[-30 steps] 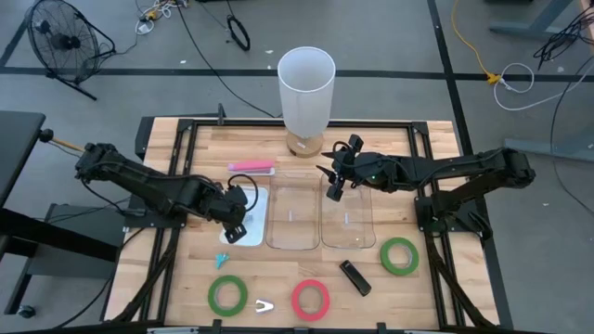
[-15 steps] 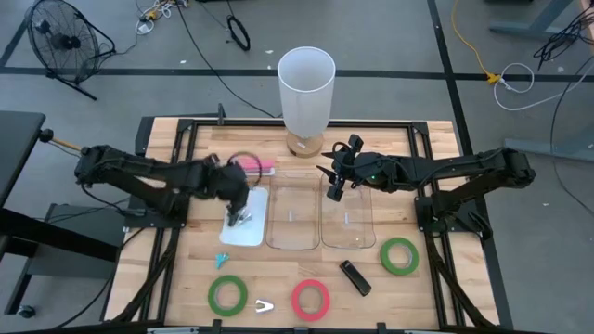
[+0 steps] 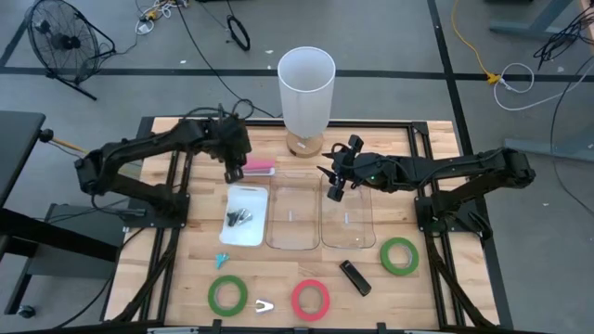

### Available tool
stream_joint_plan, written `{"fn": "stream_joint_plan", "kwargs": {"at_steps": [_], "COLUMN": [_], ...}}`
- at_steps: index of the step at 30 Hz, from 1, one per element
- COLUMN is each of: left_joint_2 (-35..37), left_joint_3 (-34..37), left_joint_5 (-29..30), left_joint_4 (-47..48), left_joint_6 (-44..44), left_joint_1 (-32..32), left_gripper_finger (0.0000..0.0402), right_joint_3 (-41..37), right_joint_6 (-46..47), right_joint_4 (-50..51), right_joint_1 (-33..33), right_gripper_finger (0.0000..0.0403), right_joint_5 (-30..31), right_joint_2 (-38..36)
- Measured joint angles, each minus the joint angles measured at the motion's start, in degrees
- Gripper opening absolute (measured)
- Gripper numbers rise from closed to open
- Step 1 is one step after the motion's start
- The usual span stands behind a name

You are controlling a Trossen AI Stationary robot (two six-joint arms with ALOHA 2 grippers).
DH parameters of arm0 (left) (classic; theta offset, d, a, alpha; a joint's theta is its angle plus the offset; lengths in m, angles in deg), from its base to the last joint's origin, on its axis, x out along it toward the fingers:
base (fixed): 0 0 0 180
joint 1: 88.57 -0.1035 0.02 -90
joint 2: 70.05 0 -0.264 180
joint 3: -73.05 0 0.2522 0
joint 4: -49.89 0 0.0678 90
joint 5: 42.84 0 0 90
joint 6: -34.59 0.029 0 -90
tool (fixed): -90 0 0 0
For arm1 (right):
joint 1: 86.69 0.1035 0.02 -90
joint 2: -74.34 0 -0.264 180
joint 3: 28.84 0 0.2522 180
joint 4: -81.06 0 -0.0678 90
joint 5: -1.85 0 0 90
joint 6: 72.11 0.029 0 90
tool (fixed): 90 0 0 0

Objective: Pick and place Stapler, Stapler remover, tape
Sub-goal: Put the pink stapler into the right transparent bin

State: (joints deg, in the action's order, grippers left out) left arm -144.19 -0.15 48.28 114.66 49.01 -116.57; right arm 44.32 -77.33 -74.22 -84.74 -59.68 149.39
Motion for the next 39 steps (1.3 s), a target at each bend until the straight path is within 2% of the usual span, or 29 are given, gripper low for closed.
{"fn": "stream_joint_plan", "kwargs": {"at_steps": [4, 10, 17, 24, 39], "left_joint_2": [-2.2, -7.9, -12.7, -15.2, -22.3], "left_joint_3": [0.0, 0.0, 0.0, 0.0, 0.0], "left_joint_5": [-2.2, -0.3, 0.7, 5.7, 7.3], "left_joint_4": [0.1, -0.1, -0.1, -0.5, -1.7], "left_joint_6": [4.1, 4.4, 6.1, 7.4, 7.2], "left_joint_1": [-2.1, -2.4, -2.4, -2.5, -3.0], "left_gripper_finger": [0.0131, 0.0136, 0.0201, 0.025, 0.0235], "right_joint_3": [0.0, 0.0, 0.0, 0.0, 0.0], "right_joint_6": [0.0, 0.0, -0.2, -0.2, -0.2], "right_joint_4": [0.4, 0.3, 0.3, 0.4, 0.5], "right_joint_1": [0.0, 0.0, 0.0, 0.0, 0.0], "right_gripper_finger": [0.0176, 0.0176, 0.0176, 0.0176, 0.0176], "right_joint_5": [0.0, 0.0, 0.0, 0.0, 0.0], "right_joint_2": [0.0, 0.0, 0.0, 0.0, 0.0]}}
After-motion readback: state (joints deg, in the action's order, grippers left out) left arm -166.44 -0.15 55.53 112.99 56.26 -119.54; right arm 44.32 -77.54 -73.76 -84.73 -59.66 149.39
